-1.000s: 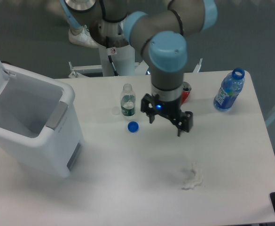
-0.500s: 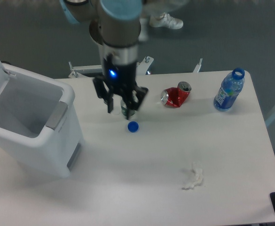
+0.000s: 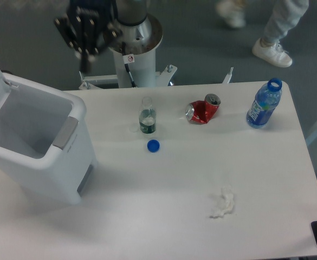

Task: Close the trash can

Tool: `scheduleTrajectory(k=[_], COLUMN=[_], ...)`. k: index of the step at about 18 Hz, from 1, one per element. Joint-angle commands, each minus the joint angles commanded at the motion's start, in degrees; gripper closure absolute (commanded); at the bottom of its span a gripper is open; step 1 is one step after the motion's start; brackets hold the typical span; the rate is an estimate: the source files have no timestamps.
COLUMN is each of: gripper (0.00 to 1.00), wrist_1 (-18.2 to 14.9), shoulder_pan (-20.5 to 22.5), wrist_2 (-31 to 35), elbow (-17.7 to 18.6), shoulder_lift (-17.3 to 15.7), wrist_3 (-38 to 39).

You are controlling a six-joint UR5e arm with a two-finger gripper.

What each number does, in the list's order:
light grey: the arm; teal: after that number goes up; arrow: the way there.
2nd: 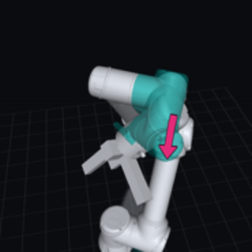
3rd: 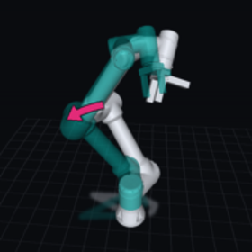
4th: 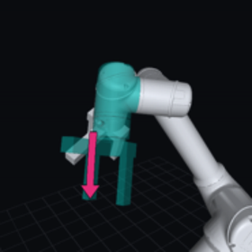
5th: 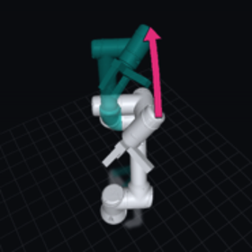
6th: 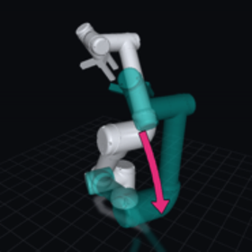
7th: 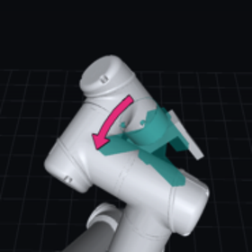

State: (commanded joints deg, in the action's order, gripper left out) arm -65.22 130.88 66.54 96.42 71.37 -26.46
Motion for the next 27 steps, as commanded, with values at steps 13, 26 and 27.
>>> scheduleTrajectory(k=[13, 26, 27], gripper=[1.00, 1.00, 1.00], wrist_1=[2.55, 2.55, 2.55], shoulder_pan=[-11.08, -24.44, -25.40], wrist_2=[-8.18, -0.02, 1.30], elbow=[-3.07, -11.16, -11.16], shoulder_lift=[1.93, 13.88, 14.67], wrist_3=[-15.72, -15.82, -15.73])
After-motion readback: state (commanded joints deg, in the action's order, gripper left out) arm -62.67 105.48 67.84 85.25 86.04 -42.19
